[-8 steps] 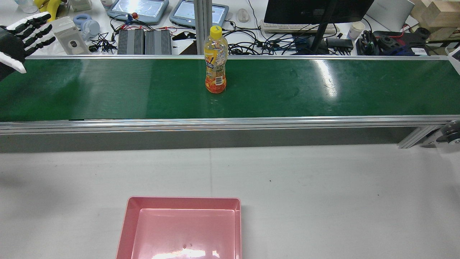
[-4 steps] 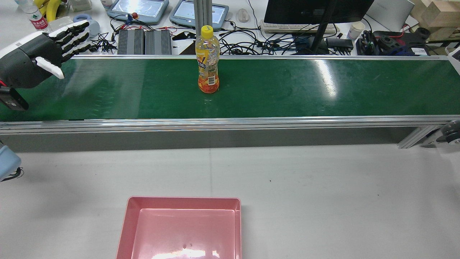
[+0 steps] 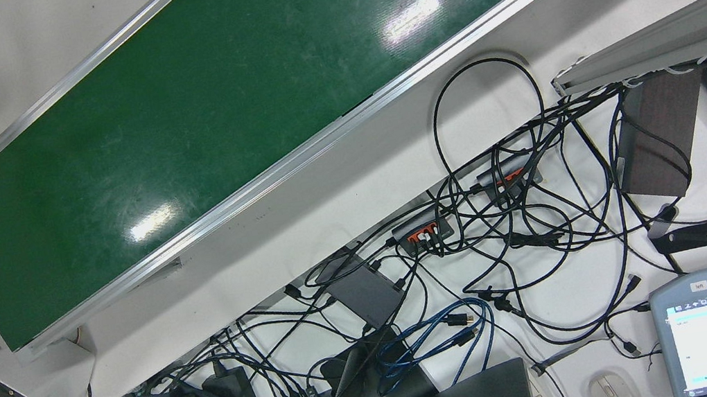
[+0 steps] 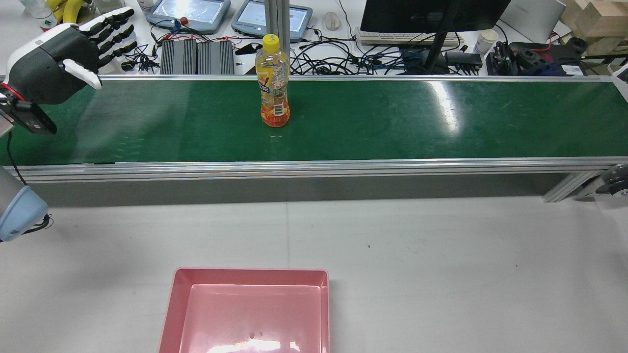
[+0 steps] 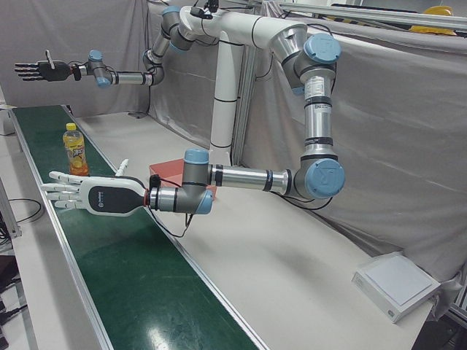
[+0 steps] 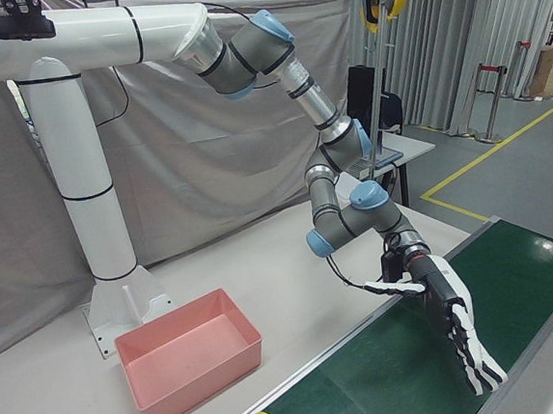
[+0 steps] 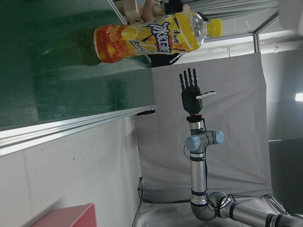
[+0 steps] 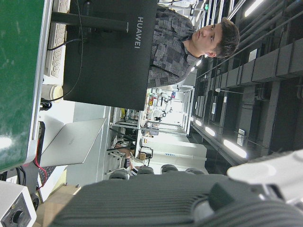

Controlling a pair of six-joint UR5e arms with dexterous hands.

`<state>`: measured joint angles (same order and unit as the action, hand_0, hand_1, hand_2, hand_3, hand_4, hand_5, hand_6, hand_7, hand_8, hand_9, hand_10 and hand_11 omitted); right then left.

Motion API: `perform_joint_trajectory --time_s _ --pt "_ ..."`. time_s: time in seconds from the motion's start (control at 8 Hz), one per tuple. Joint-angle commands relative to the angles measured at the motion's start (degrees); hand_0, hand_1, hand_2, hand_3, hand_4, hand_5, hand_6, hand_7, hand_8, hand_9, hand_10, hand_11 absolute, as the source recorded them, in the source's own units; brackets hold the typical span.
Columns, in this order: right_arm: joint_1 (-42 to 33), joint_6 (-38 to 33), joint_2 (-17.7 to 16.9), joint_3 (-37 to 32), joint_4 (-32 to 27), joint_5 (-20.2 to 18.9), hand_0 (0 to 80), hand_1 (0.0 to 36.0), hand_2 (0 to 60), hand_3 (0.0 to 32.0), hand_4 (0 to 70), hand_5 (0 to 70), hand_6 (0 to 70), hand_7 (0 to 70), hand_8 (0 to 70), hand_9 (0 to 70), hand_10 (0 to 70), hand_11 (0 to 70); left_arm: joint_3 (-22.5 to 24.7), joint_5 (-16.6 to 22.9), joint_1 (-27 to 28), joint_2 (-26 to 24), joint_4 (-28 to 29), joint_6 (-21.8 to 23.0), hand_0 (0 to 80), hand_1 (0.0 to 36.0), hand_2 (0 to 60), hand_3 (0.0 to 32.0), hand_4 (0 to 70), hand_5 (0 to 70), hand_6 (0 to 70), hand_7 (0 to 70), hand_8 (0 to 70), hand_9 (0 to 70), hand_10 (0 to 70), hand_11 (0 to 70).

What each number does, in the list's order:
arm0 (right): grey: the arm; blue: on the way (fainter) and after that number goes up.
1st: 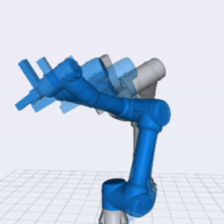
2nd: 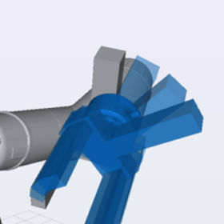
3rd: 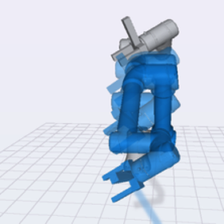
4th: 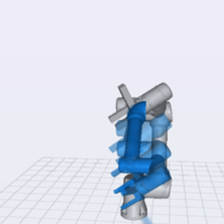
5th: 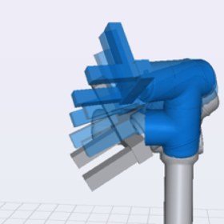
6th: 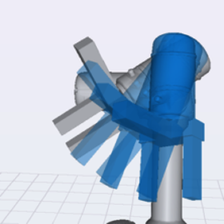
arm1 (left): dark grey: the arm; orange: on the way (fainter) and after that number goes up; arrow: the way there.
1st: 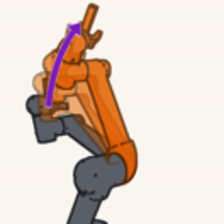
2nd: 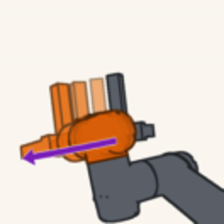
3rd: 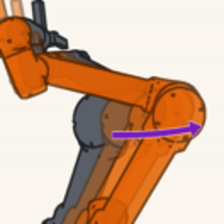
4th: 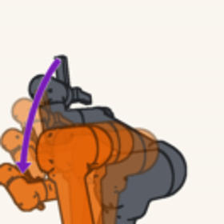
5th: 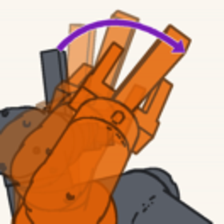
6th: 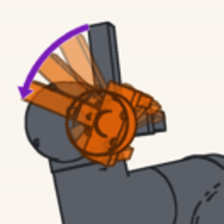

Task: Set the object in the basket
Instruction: 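Move the left hand forward over the belt toward the juice bottle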

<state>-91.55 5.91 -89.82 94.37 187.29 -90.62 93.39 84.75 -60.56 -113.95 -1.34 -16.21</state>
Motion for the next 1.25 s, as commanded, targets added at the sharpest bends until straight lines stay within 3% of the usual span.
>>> perform_joint_trajectory --time_s 0.0,1.12 --pt "0.06 -0.02 0.00 0.02 0.00 0.00 0.0 0.0 0.0 0.0 0.0 0.0 0.0 0.0 0.0 0.0 0.0 0.0 0.03 -4.91 4.47 -3.03 -3.32 -2.06 58.1 4.4 0.0 4.0 9.4 9.9 0.0 0.0 2.9 2.6 4.3 7.8" --pt "-0.03 -0.02 0.00 0.02 0.00 0.00 0.0 0.0 0.0 0.0 0.0 0.0 0.0 0.0 0.0 0.0 0.0 0.0 -0.58 -6.17 8.95 -6.98 -5.95 -5.50 56.9 4.0 0.0 2.6 10.0 12.1 0.0 0.0 3.2 3.1 4.6 8.0"
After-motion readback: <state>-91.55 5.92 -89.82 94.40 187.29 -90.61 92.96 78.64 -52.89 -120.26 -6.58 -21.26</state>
